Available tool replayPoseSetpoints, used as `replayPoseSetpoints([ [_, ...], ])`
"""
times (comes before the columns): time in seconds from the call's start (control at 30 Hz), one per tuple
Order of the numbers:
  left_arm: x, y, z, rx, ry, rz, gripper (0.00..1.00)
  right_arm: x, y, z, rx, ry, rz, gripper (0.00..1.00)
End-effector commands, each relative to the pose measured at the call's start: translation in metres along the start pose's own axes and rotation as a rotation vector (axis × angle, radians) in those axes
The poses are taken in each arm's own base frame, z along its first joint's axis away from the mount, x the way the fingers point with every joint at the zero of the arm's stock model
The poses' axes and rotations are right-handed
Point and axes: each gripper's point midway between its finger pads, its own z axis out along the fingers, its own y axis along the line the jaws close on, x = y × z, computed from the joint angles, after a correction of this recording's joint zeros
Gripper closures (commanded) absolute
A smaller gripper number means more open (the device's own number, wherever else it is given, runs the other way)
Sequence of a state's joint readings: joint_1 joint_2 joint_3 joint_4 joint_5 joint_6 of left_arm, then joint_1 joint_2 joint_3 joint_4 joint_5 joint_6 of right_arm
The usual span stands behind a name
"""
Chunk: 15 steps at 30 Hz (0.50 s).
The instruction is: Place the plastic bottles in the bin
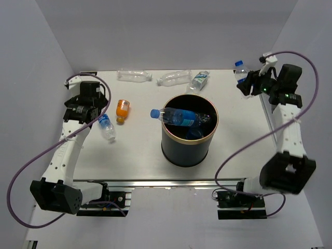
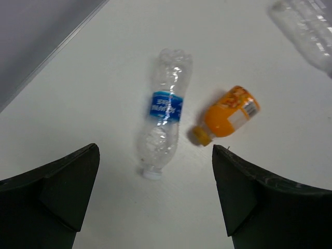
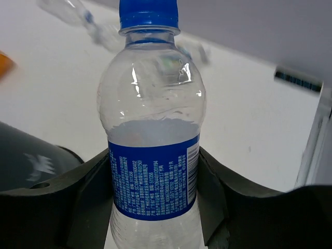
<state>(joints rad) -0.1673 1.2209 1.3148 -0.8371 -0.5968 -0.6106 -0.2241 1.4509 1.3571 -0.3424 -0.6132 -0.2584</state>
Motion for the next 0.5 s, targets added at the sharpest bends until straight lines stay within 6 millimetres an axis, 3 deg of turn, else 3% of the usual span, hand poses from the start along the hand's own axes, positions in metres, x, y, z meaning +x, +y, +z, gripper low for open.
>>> replayPoseSetpoints([
  [0.0, 0.008, 0.019, 0.008, -0.031, 0.013, -0.081, 0.02, -0.087, 0.073, -0.038, -0.173, -0.249, -0.069, 0.96],
  [0.03, 0.016, 0.024, 0.012, -0.051, 0.028, -0.089, 0.02, -0.103, 0.091, -0.054, -0.204, -0.295, -0.102, 0.95],
  [0.1, 0.018, 0.039, 0.013, -0.113, 0.004, -0.105, 0.02, -0.119, 0.139, -0.063, -0.334, -0.345, -0.138, 0.93],
  [0.13, 0.019, 0.045, 0.014, -0.133, -0.006, -0.117, 0.02, -0.124, 0.158, -0.072, -0.374, -0.366, -0.157, 0.92],
  [0.17, 0.026, 0.051, 0.016, -0.152, -0.001, -0.114, 0.02, -0.124, 0.189, -0.074, -0.461, -0.367, -0.168, 0.90],
  [0.23, 0.029, 0.054, 0.015, -0.148, 0.000, -0.124, 0.02, -0.126, 0.216, -0.084, -0.525, -0.383, -0.193, 0.90],
  [0.3, 0.030, 0.054, 0.012, -0.134, -0.003, -0.125, 0.02, -0.114, 0.240, -0.086, -0.597, -0.368, -0.168, 0.88],
  [0.47, 0.029, 0.051, 0.011, -0.114, 0.000, -0.146, 0.02, -0.085, 0.271, -0.081, -0.666, -0.340, -0.147, 0.79],
])
